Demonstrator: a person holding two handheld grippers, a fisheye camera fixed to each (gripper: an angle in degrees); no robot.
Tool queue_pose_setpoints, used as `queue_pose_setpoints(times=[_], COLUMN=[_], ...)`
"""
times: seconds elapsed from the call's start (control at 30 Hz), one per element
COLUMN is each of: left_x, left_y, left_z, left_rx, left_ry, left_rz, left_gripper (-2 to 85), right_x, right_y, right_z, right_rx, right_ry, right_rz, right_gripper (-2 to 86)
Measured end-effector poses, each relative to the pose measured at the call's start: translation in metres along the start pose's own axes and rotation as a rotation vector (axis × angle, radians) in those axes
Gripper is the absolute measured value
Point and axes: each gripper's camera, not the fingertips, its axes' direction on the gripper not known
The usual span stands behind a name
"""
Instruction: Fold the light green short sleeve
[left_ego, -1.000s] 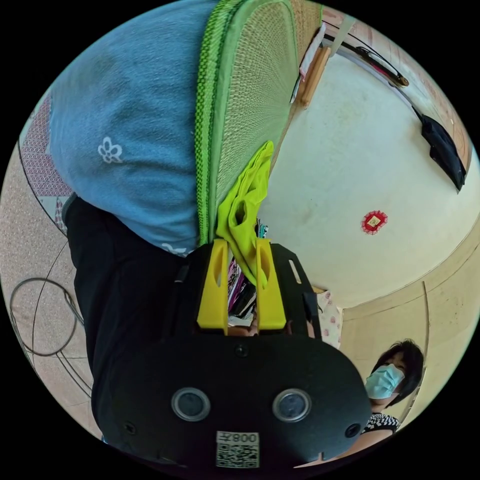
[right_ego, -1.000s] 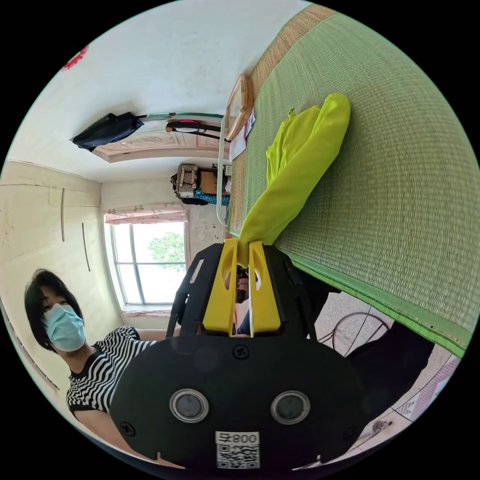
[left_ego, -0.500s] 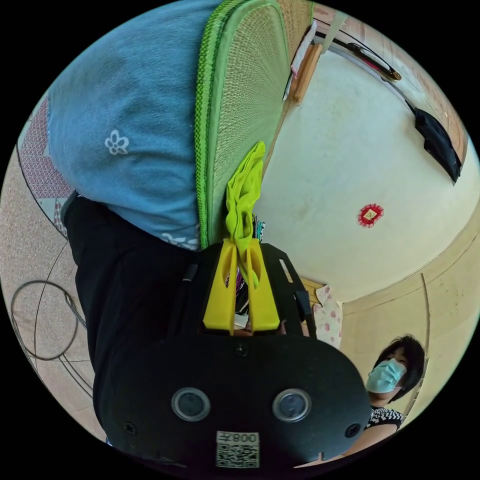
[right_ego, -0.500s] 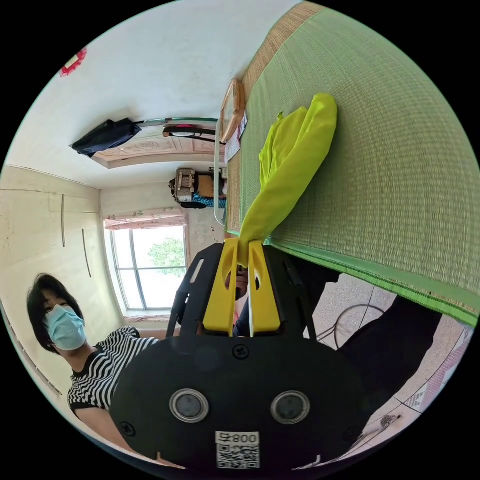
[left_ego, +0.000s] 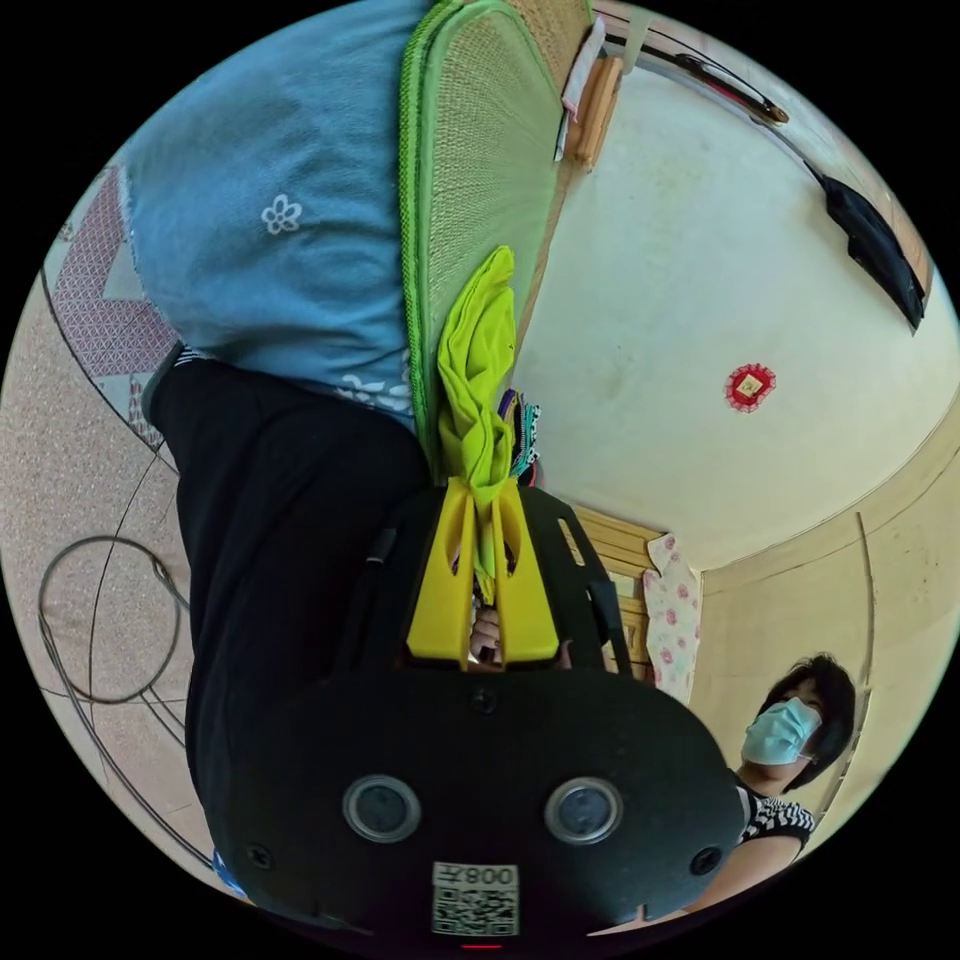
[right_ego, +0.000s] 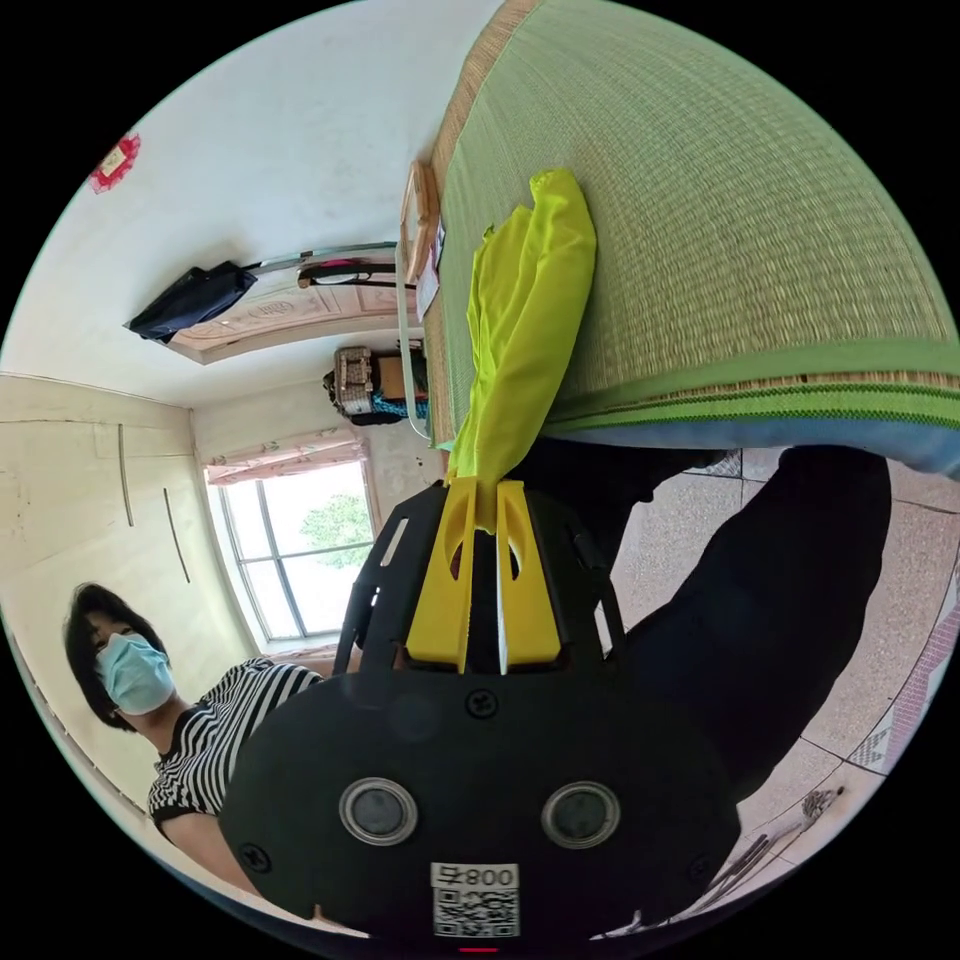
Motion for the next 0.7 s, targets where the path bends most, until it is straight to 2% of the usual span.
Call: queue_pose_setpoints(times=[0.23, 0.7], left_x=[0.007, 0.027], left_y=[0.020, 0.042], left_z=[-0.012, -0.041], left_rx=[-0.031, 0.021], left_ry=[-0.051, -0.092], left_rz=[0.030, 0.018], left_gripper=[4.3, 3.4], right_x=[0.010, 0.035], right_y=[0.022, 0.056], right_z=[-0.012, -0.035], right_rx=[0.014, 0.033], right_ry=[-0.002, -0.007], right_rz=[-0.005, 0.002], right_gripper=[2.7, 2.4])
